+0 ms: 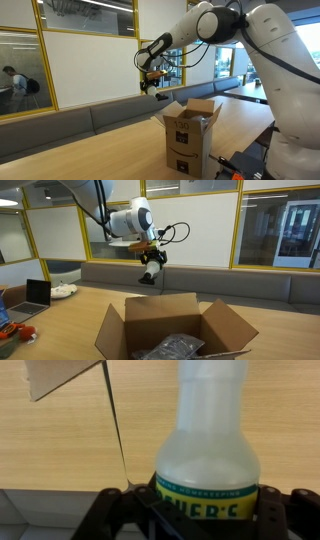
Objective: Put the plastic and spray bottle inside the brown box
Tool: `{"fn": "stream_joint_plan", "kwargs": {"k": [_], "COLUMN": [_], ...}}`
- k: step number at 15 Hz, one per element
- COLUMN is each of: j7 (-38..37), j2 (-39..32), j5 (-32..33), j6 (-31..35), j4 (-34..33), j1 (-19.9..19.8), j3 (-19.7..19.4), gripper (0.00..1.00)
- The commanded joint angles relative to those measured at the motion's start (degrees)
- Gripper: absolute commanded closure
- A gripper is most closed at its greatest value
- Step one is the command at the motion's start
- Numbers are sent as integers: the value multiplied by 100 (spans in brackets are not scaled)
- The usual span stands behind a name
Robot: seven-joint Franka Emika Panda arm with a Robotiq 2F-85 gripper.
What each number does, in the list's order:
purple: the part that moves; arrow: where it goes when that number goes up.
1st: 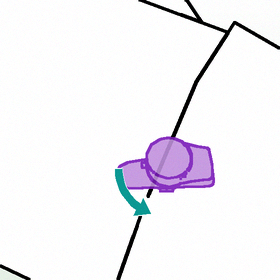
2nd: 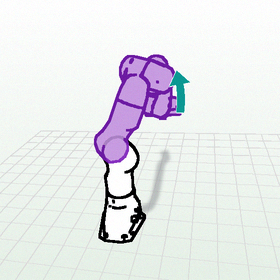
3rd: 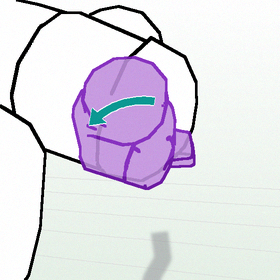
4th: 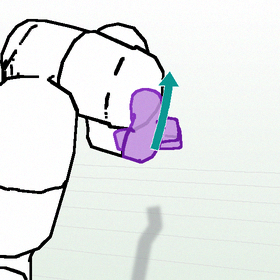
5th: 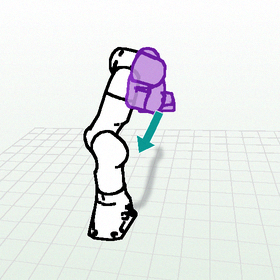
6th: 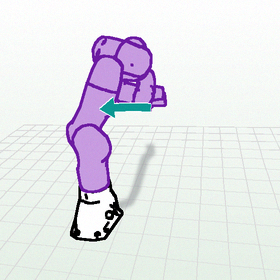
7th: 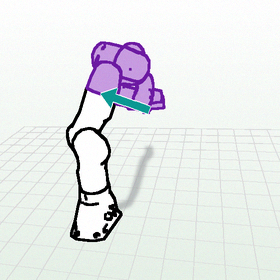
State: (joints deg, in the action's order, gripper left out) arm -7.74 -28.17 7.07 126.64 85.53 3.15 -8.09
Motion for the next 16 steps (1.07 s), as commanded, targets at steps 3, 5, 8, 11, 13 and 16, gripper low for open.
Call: {"fn": "stream_joint_plan", "kwargs": {"k": [3, 5, 8, 11, 13, 16], "j7": [-542, -856, -1520, -2202, -2502, -2848], "j2": [573, 764, 1022, 1270, 1410, 1600], "j5": [651, 923, 1556, 2216, 2494, 2721], "j6": [-581, -838, -1344, -1943, -2400, -2946], "j4": [-53, 102, 369, 725, 965, 1388], "j1": [-3, 0, 65, 97, 80, 27], "j3": [-119, -219, -406, -481, -434, -332], "gripper": [61, 61, 61, 61, 61, 61]}}
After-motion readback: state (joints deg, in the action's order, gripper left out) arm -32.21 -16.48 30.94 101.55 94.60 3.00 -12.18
